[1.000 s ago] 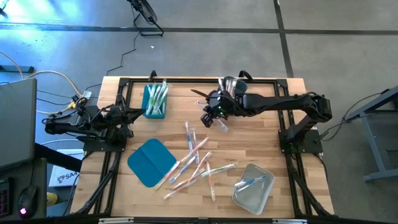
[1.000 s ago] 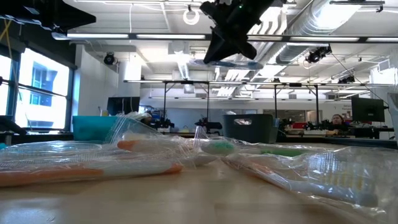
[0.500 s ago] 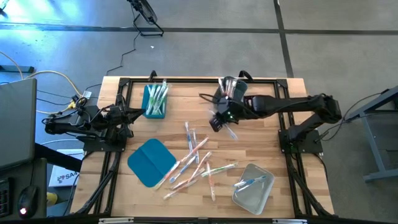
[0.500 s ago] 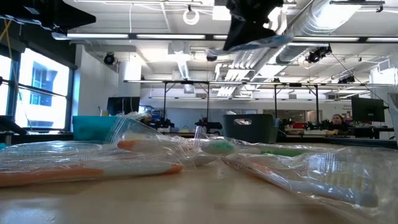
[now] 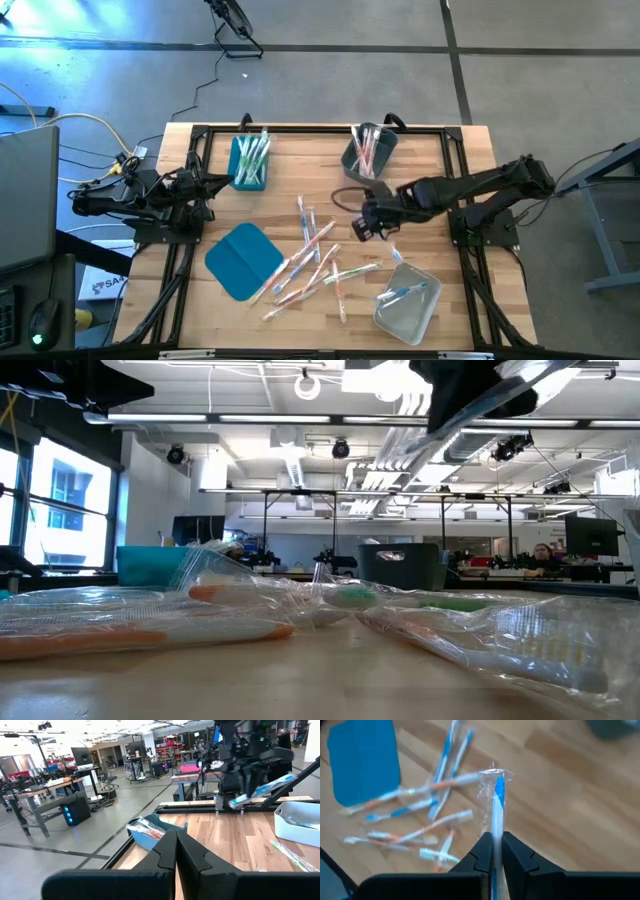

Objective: Pick & Place Toothbrushes
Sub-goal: Put the blue toothbrush into the light gray bin

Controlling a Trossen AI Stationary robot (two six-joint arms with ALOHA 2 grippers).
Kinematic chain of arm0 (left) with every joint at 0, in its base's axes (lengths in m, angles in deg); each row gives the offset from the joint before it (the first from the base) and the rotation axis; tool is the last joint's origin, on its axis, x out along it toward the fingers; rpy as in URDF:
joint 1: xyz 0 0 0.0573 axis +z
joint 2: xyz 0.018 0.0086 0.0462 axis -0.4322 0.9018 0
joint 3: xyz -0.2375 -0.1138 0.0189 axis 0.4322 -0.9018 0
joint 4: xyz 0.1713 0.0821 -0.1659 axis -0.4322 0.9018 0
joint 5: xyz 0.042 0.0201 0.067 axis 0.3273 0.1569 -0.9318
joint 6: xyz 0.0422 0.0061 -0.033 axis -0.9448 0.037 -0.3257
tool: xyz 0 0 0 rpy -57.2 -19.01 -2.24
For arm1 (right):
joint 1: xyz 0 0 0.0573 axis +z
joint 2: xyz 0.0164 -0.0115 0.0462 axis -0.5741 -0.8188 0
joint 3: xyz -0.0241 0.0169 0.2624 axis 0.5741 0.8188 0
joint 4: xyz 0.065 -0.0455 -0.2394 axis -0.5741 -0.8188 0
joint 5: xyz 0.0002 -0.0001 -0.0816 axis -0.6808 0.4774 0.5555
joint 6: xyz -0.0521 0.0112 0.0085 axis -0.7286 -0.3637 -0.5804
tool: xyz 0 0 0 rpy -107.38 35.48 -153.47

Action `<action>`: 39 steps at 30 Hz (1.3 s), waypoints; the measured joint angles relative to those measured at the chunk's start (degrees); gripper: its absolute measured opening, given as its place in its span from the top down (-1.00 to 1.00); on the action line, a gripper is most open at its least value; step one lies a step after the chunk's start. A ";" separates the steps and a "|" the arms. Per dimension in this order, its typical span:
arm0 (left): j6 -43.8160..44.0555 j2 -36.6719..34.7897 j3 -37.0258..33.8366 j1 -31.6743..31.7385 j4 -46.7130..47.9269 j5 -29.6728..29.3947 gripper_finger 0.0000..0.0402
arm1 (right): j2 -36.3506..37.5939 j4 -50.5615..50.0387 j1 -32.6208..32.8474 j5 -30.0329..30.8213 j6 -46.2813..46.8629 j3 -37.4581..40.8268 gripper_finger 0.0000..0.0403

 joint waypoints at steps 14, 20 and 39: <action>1.76 -0.02 0.00 0.02 0.88 0.01 1.00 | -0.02 -6.32 8.56 -15.25 24.37 0.00 0.92; 2.95 -0.02 0.00 0.02 2.03 0.07 1.00 | -0.04 -6.33 12.82 -19.04 34.06 0.00 0.92; 3.02 -0.02 0.00 0.02 2.32 0.05 1.00 | -7.30 -11.29 27.13 -14.29 58.45 0.09 0.92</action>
